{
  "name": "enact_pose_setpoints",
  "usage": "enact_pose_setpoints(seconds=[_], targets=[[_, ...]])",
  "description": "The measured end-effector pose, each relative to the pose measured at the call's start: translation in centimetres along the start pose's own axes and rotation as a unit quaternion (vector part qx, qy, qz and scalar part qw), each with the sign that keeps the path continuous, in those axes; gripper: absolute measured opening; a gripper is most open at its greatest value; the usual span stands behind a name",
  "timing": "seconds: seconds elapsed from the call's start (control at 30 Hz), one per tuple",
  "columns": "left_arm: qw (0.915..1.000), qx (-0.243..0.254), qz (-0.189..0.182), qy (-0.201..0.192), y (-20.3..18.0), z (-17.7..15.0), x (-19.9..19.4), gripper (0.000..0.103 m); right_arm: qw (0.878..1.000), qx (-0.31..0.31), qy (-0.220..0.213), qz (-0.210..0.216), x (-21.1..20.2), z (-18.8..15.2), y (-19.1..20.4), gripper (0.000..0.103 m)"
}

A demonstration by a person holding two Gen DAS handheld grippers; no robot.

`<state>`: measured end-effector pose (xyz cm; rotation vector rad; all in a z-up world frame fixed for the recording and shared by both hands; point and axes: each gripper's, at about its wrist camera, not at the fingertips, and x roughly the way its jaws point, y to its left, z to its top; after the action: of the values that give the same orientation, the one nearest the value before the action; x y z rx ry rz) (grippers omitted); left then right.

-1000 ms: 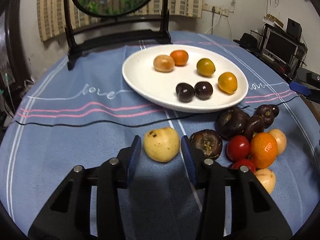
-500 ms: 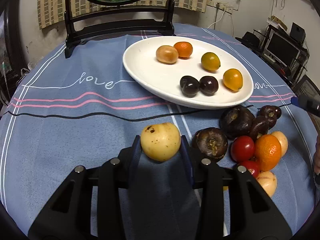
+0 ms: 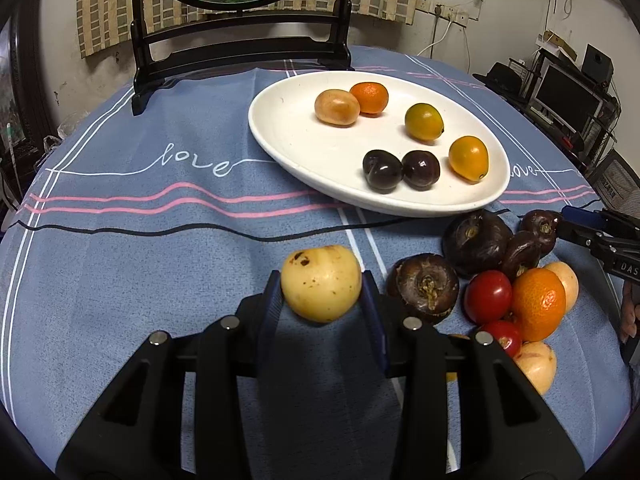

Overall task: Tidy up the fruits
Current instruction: 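Close the left gripper on a pale spotted fruit while the right gripper grasps a dark plum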

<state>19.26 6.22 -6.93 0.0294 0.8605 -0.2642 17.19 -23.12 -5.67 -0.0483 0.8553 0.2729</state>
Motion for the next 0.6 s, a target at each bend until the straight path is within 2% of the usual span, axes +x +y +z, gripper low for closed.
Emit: enact_pose_setpoints(seconds=[0.23,0.37,0.6], targets=[[0.9999,0.004,-0.003,0.011,-0.2,0.0,0.4,0.041,1.000,0.006,0.020,-0.006,1.6,0.1,0.1,0.043],[0.9999,0.003,-0.005,0.012,-0.2,0.0,0.5,0.041,1.000,0.005,0.018,-0.001,1.7,0.3,0.4,0.036],[0.9999,-0.005,-0.012,0.007,0.0,0.0,0.3,0.039,1.000,0.010,0.015,0.003,1.6,0.4,0.2,0.034]])
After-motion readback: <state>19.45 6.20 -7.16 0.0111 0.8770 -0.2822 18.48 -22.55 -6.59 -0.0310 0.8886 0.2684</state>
